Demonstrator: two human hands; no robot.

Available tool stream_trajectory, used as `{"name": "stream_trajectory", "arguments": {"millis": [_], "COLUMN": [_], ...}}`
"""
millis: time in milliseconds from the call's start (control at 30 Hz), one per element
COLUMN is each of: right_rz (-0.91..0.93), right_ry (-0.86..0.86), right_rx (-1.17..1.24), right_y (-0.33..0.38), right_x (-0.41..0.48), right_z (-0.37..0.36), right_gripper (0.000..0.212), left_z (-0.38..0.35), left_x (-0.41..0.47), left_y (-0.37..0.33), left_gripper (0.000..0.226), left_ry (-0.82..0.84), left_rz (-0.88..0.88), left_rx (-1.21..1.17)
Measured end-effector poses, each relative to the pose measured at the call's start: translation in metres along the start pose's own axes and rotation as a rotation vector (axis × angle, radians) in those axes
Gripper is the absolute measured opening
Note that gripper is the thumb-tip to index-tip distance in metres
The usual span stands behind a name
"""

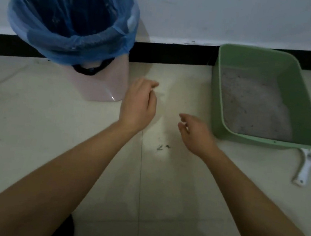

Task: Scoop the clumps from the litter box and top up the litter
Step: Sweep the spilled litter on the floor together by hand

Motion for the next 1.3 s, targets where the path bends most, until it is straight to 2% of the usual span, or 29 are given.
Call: {"name": "stream_trajectory", "arguments": {"millis": [67,200,300,433,900,1100,1233,1300], "right_rz": [-0.031,-0.058,-0.027,0.050,0.153,0.101,0.027,0.046], "right_ry": [0.034,0.137,0.166,0.168,0.142,-0.071,-0.236,-0.321], "right_rx": [-0.080,-0.249,-0.319,-0.355,-0.357,-0.228,-0.067,0.009], "right_y": [-0.024,-0.047,-0.049,-0.031,-0.032,-0.024,-0.020,-0.019], "right_x": [-0.033,-0.074,-0.080,-0.080,-0.068,-0.057,-0.048,-0.044], "right_z": [-0.025,-0.063,-0.083,-0.100,-0.098,-0.091,-0.097,-0.097], "right_gripper": [0.045,0.071,0.074,0.071,0.059,0.047,0.028,0.020], "left_z": [-0.031,-0.056,-0.060,-0.054,-0.059,-0.059,-0.058,-0.058], "left_x": [-0.046,-0.120,-0.146,-0.151,-0.147,-0.147,-0.148,-0.149], "left_y": [0.018,0.045,0.057,0.068,0.067,0.068,0.066,0.068], "left_gripper": [0.028,0.043,0.049,0.051,0.050,0.050,0.052,0.052], "left_ry": [0.183,0.514,0.664,0.692,0.680,0.660,0.635,0.622], "left_rz": [0.041,0.020,0.009,0.076,0.076,0.089,0.108,0.105], "left_rx": [0.075,0.283,0.425,0.484,0.502,0.508,0.489,0.473]}}
Point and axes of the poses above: each hand's wrist, its own x-axis towards the middle knuckle, its own z-axis out of the back of the hand, y = z × x, the point moved 5 cm from there along x, towards the middle knuckle, and after that the axes turned 2 degrees about -y, right-handed, at the moved point
